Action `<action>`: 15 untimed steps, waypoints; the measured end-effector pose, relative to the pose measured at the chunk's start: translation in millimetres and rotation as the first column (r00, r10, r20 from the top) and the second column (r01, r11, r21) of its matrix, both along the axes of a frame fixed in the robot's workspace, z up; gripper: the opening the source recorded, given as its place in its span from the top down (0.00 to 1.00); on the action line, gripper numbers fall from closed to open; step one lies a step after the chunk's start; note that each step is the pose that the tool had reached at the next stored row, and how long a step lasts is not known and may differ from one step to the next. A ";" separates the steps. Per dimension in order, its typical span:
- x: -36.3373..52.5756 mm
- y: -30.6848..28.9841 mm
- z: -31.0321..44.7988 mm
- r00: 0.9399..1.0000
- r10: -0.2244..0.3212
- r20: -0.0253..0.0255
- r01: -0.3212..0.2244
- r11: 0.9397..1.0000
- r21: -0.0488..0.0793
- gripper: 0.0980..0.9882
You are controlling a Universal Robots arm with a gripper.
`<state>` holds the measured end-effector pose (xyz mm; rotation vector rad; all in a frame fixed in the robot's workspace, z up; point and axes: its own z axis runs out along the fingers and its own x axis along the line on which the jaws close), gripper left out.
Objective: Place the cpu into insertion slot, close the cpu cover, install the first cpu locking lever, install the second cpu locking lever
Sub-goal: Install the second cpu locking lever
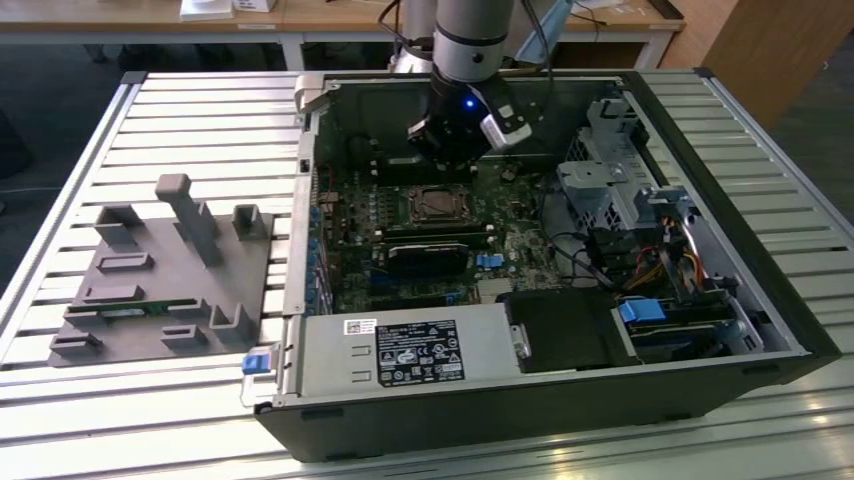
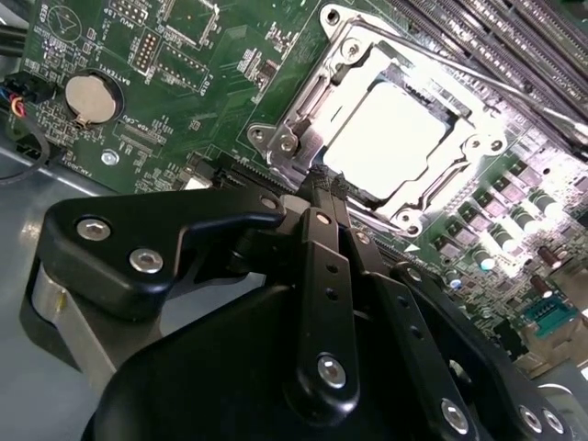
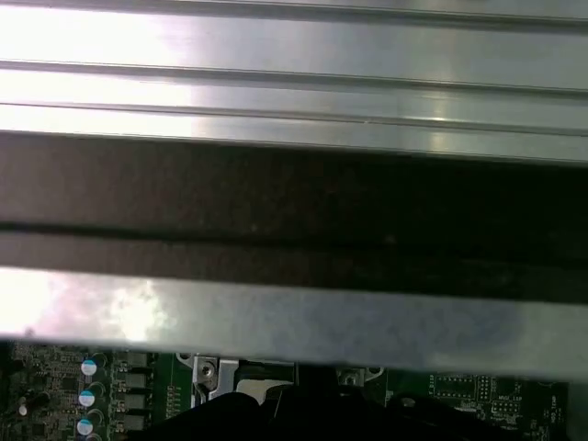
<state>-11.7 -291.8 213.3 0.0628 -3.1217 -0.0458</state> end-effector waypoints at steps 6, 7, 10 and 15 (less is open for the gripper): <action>0.0 -3.5 0.0 1.000 0.000 0.000 0.000 1.000 0.000 0.99; 0.0 -4.0 0.0 1.000 0.000 0.000 0.000 1.000 0.000 0.99; 0.0 -5.5 0.0 1.000 0.000 0.000 0.000 1.000 0.000 0.99; 0.0 -6.1 0.1 1.000 0.000 0.000 0.000 1.000 0.000 0.99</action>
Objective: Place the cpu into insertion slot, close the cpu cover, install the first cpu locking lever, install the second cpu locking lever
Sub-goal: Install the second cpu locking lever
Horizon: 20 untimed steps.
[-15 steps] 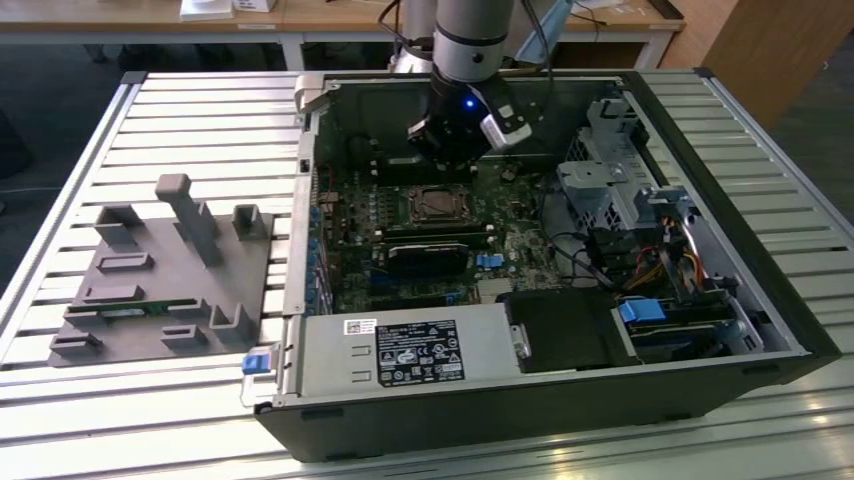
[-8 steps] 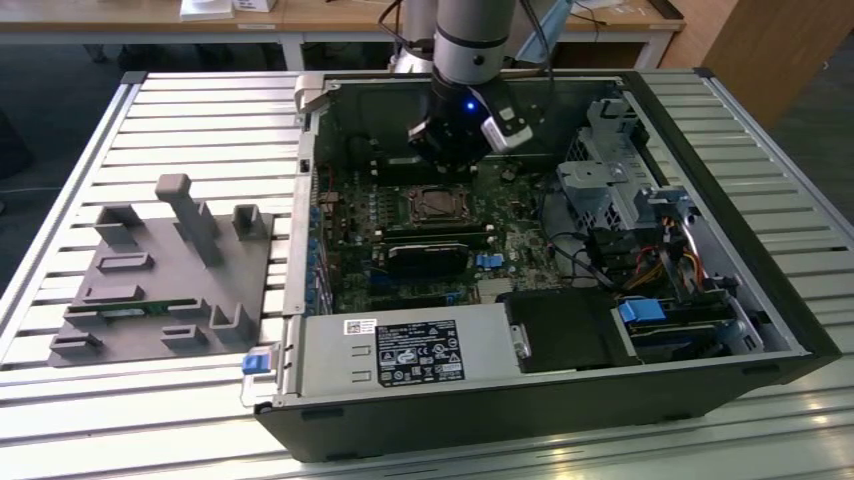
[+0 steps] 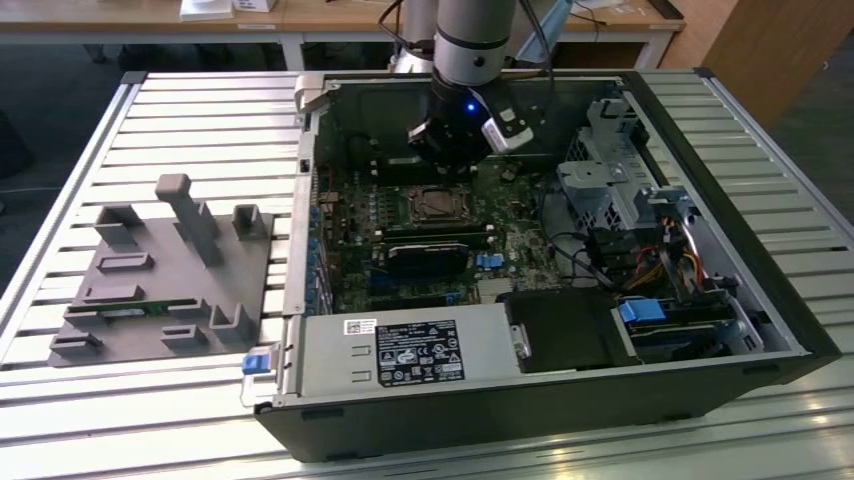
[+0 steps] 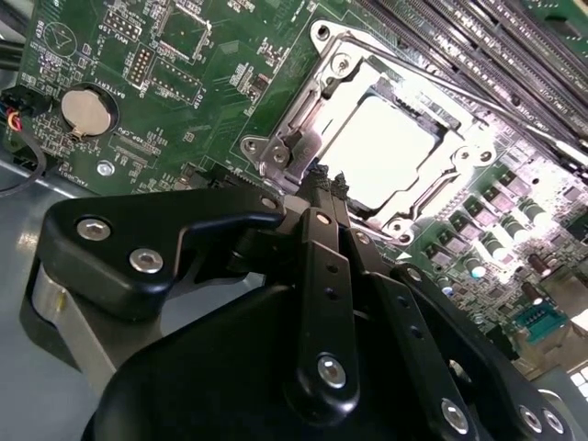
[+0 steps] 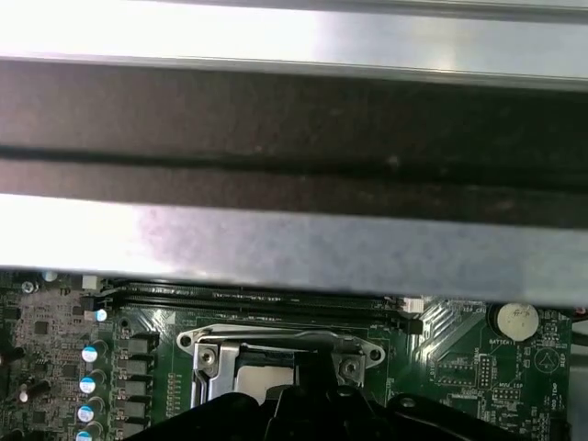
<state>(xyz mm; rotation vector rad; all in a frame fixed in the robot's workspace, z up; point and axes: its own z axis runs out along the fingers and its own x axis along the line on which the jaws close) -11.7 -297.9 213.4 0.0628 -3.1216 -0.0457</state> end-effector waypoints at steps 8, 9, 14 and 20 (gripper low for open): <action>0.0 0.0 11.9 1.000 0.000 0.000 0.000 1.000 0.000 0.99; 0.0 0.0 13.1 1.000 0.000 0.000 0.000 1.000 0.000 0.99; 0.0 -1.5 13.5 1.000 0.000 0.000 0.000 1.000 0.000 0.99; -0.2 -6.8 13.5 1.000 0.000 0.000 0.000 1.000 0.000 0.99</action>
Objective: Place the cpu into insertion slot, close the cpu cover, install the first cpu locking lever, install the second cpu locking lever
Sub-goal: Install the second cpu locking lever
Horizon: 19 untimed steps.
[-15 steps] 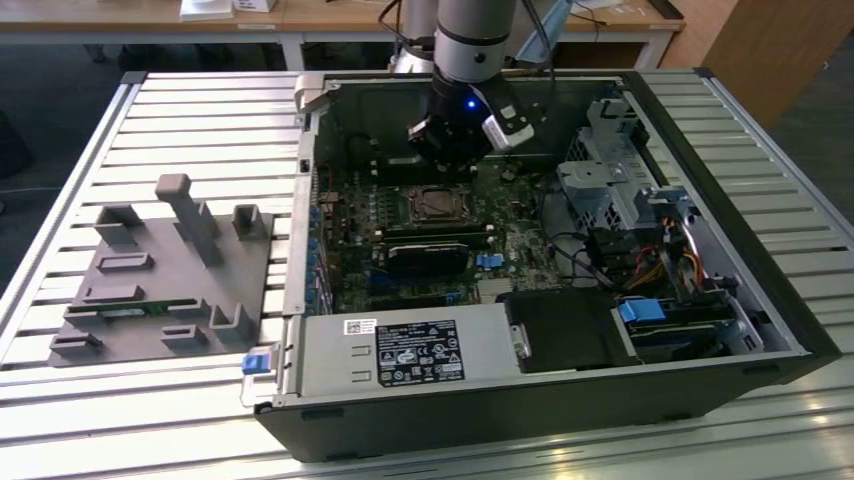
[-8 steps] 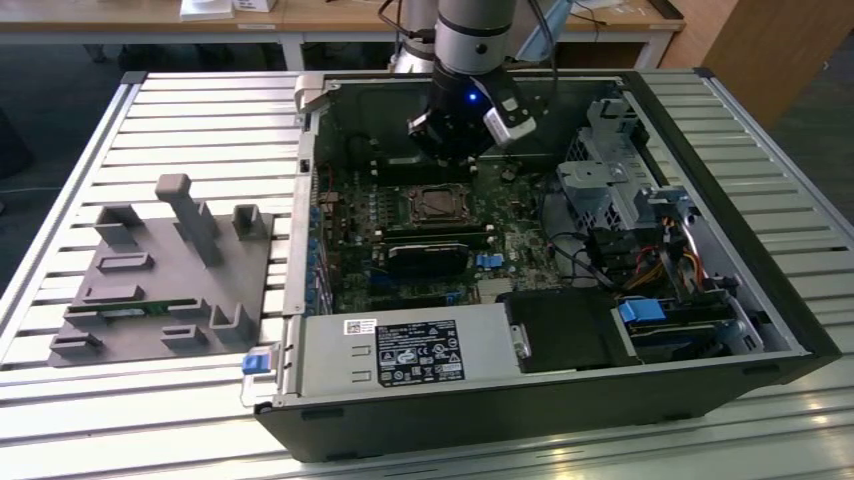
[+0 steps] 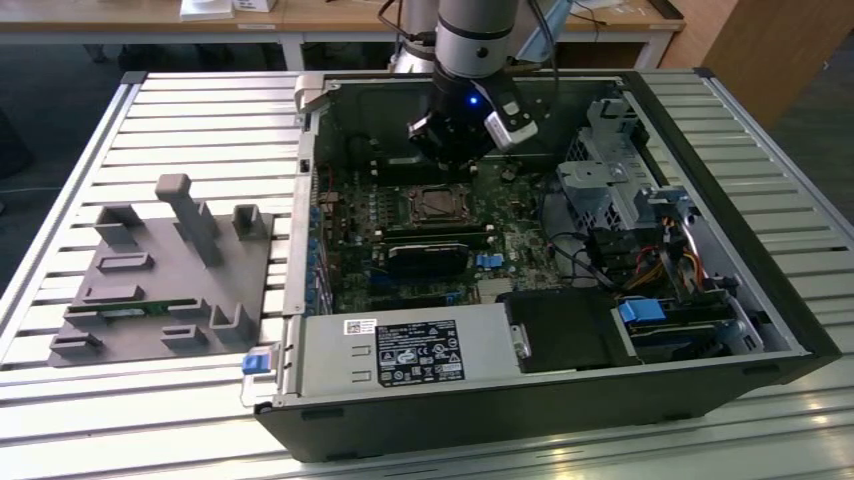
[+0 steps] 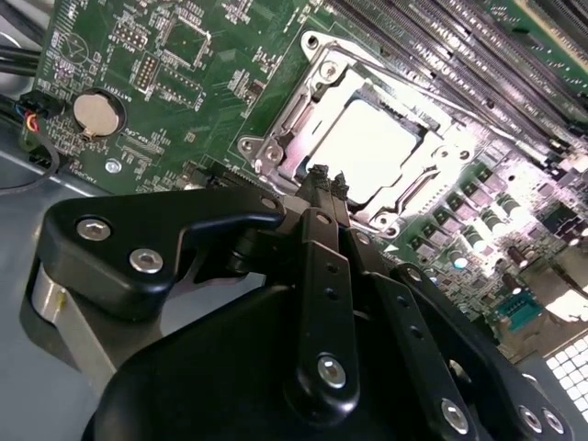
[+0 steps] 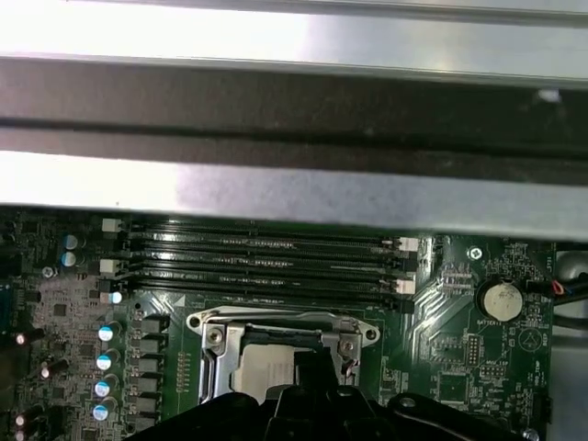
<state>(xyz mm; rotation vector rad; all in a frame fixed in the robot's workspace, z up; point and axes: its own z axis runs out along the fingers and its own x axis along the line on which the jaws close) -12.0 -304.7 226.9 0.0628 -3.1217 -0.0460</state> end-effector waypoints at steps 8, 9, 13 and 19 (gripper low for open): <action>0.0 -2.5 1.7 1.000 0.000 0.000 0.000 1.000 0.000 0.99; 0.0 -2.4 3.9 1.000 0.000 0.000 0.000 1.000 0.000 0.99; -0.1 -2.9 9.3 1.000 0.000 0.000 0.000 1.000 -0.002 0.99; -0.7 -15.5 9.4 1.000 0.000 0.000 0.000 1.000 -0.002 0.99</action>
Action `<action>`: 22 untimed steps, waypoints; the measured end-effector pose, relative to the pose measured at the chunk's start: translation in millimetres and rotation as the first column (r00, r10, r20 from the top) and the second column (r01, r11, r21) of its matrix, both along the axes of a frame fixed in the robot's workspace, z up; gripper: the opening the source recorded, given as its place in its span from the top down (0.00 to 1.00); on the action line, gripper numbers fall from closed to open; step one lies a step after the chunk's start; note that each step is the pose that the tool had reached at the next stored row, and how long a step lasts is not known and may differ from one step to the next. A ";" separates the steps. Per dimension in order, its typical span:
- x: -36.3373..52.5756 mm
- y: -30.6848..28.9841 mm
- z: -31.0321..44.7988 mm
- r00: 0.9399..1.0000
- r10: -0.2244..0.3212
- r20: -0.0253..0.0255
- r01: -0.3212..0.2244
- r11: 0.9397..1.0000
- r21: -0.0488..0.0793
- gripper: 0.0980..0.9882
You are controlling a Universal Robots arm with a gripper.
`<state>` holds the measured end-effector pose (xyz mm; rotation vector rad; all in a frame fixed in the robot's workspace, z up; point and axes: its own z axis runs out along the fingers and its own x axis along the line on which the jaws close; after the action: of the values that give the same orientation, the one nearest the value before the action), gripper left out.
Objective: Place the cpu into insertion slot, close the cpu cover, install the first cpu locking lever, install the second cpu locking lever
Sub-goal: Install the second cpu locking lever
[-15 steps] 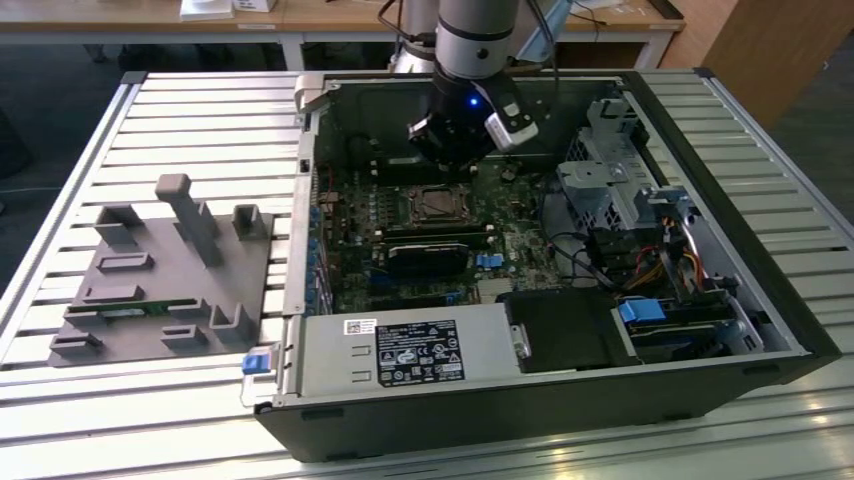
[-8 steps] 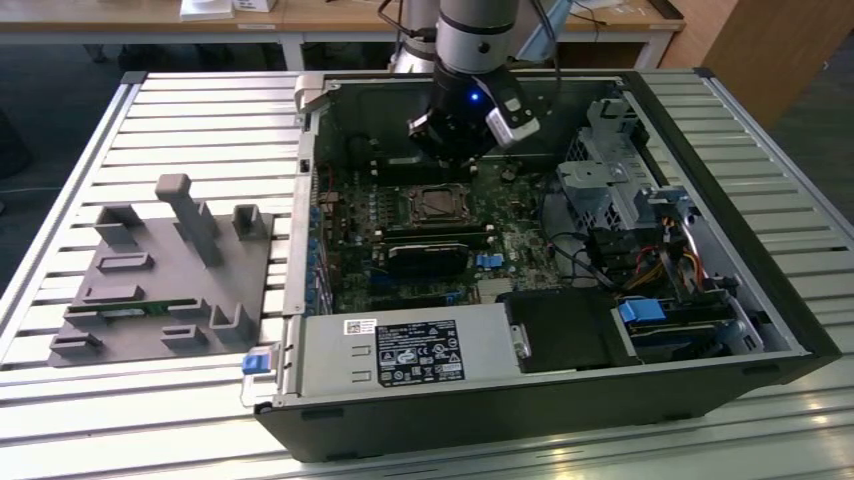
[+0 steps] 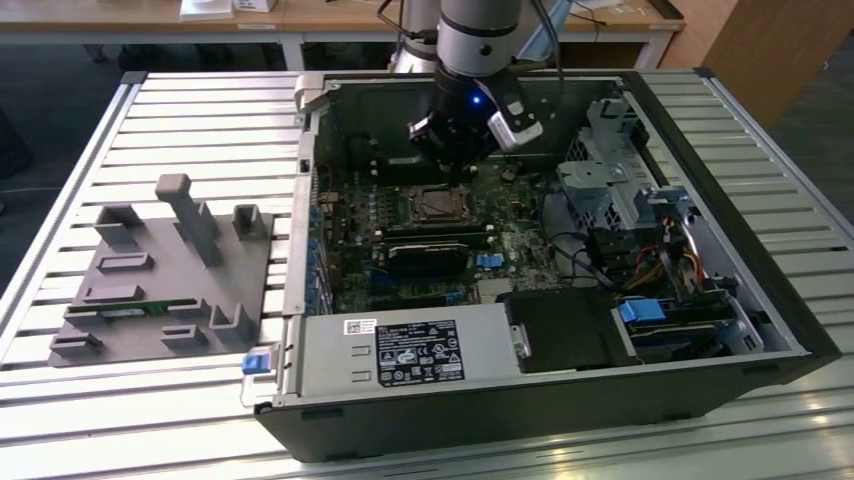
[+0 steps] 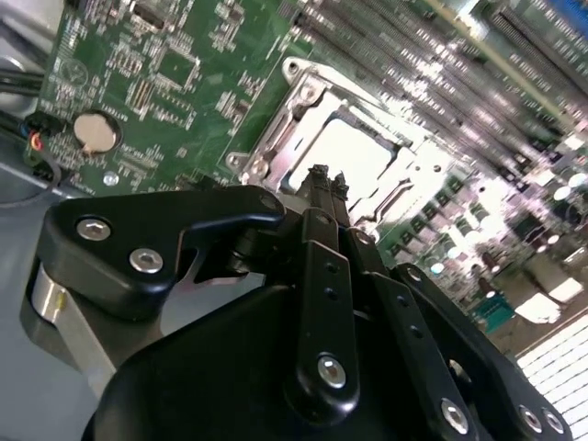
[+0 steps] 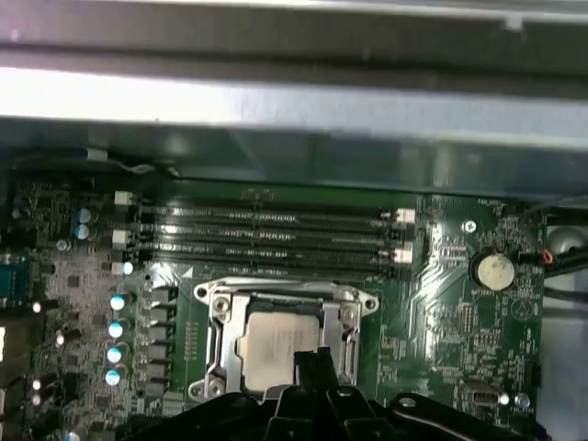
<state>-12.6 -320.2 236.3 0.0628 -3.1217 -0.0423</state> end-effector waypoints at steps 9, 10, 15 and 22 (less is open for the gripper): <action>-0.2 -16.6 -0.1 1.000 0.000 0.000 0.000 1.000 0.000 0.99; -0.2 -17.3 -0.1 1.000 0.000 0.000 0.000 1.000 0.000 0.99; -0.2 -21.4 -0.1 1.000 0.000 0.000 0.000 1.000 0.001 0.99; -0.2 -29.3 -0.1 1.000 0.000 0.000 0.000 1.000 0.003 0.99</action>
<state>-12.8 -349.5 236.1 0.0629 -3.1217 -0.0477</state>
